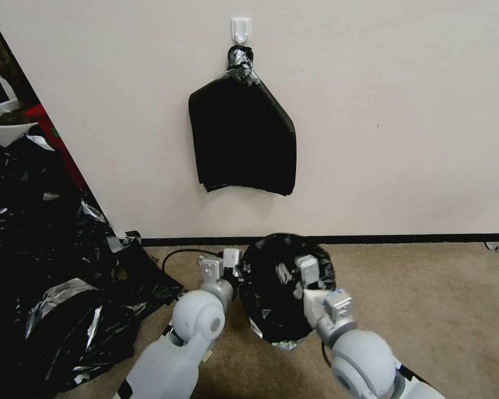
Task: Place a trash bag onto the trash bin.
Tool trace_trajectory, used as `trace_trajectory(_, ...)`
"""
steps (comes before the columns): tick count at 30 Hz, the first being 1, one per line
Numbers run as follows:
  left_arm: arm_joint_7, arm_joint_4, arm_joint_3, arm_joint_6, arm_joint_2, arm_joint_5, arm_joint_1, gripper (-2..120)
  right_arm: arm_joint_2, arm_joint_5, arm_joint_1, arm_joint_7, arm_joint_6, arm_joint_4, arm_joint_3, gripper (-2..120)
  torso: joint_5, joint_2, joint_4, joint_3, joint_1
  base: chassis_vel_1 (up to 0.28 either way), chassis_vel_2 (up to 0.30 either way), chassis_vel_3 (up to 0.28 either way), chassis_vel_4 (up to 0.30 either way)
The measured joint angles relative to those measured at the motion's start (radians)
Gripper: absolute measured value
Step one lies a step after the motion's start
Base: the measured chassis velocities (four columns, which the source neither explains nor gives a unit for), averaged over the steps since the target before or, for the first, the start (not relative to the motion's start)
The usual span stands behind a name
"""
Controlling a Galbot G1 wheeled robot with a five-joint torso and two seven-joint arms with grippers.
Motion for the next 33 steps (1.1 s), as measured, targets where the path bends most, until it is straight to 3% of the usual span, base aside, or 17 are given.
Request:
trace_trajectory(3,-0.094,0.008,-0.022,0.002,0.011,-0.103,0.000,10,0.012,-0.019,-0.003,0.049,-0.005,0.011,0.005,65,-0.0001,0.000,-0.0001,0.000,0.000,0.000,0.000,0.000,0.000)
trace_trajectory(7,-0.102,0.003,-0.031,0.001,0.018,-0.108,0.008,19,0.017,-0.019,-0.004,0.063,-0.009,0.001,0.004,72,0.0000,0.000,0.0002,0.000,0.000,0.000,0.000,0.000,0.000)
trace_trajectory(10,-0.103,-0.041,-0.047,-0.002,0.033,-0.099,0.029,33,0.028,0.002,0.000,0.109,-0.016,-0.026,0.004,89,0.0000,0.000,0.0000,0.000,0.000,0.000,0.000,0.000,0.000)
trace_trajectory(14,-0.095,-0.089,-0.062,-0.022,0.059,-0.074,0.055,45,0.038,0.046,0.008,0.166,-0.019,-0.046,0.020,98,0.0000,0.000,0.0000,0.000,0.000,0.000,0.000,0.000,0.000)
trace_trajectory(16,-0.051,-0.134,-0.082,-0.080,0.087,-0.039,0.083,54,0.045,0.085,0.011,0.199,0.006,-0.071,0.049,100,-0.0001,0.000,0.0000,0.000,0.000,0.000,0.000,0.000,0.000)
trace_trajectory(17,0.029,-0.165,-0.106,-0.141,0.109,0.005,0.103,61,0.053,0.095,0.010,0.206,0.037,-0.086,0.082,100,0.0002,0.000,0.0002,0.000,0.000,0.000,0.000,0.000,0.000)
trace_trajectory(20,0.079,-0.172,-0.115,-0.186,0.118,0.035,0.111,64,0.059,0.094,0.008,0.206,0.052,-0.091,0.100,100,0.0001,0.000,0.0002,0.000,0.000,0.000,0.000,0.000,0.000)
trace_trajectory(21,0.294,-0.120,-0.152,-0.508,0.128,0.268,0.120,79,0.109,0.066,-0.025,0.190,0.105,-0.076,0.186,100,0.0001,0.000,0.0000,0.000,0.000,0.000,0.000,0.000,0.000)
trace_trajectory(22,0.340,-0.097,-0.172,-0.584,0.122,0.346,0.116,82,0.125,0.051,-0.037,0.184,0.110,-0.065,0.211,100,-0.0004,0.000,0.0001,0.000,0.000,0.000,0.000,0.000,0.000)
trace_trajectory(23,0.435,-0.055,-0.247,-0.708,0.101,0.509,0.103,91,0.179,0.002,-0.076,0.153,0.117,-0.025,0.299,100,-0.0001,0.000,0.0000,0.000,0.000,0.000,0.000,0.000,0.000)
trace_trajectory(24,0.435,-0.055,-0.247,-0.708,0.101,0.509,0.103,91,0.179,0.002,-0.076,0.153,0.117,-0.025,0.299,100,-0.0001,0.000,0.0000,0.000,0.000,0.000,0.000,0.000,0.000)
trace_trajectory(26,0.538,-0.044,-0.339,-0.752,0.080,0.568,0.097,98,0.241,-0.021,-0.114,0.109,0.107,0.014,0.413,100,-0.0002,0.000,-0.0001,0.000,0.000,0.000,0.000,0.000,0.000)
trace_trajectory(33,0.578,-0.049,-0.367,-0.741,0.074,0.551,0.098,100,0.270,-0.020,-0.135,0.084,0.082,0.032,0.459,100,-0.0001,0.000,0.0000,0.000,0.000,0.000,0.000,0.000,0.000)
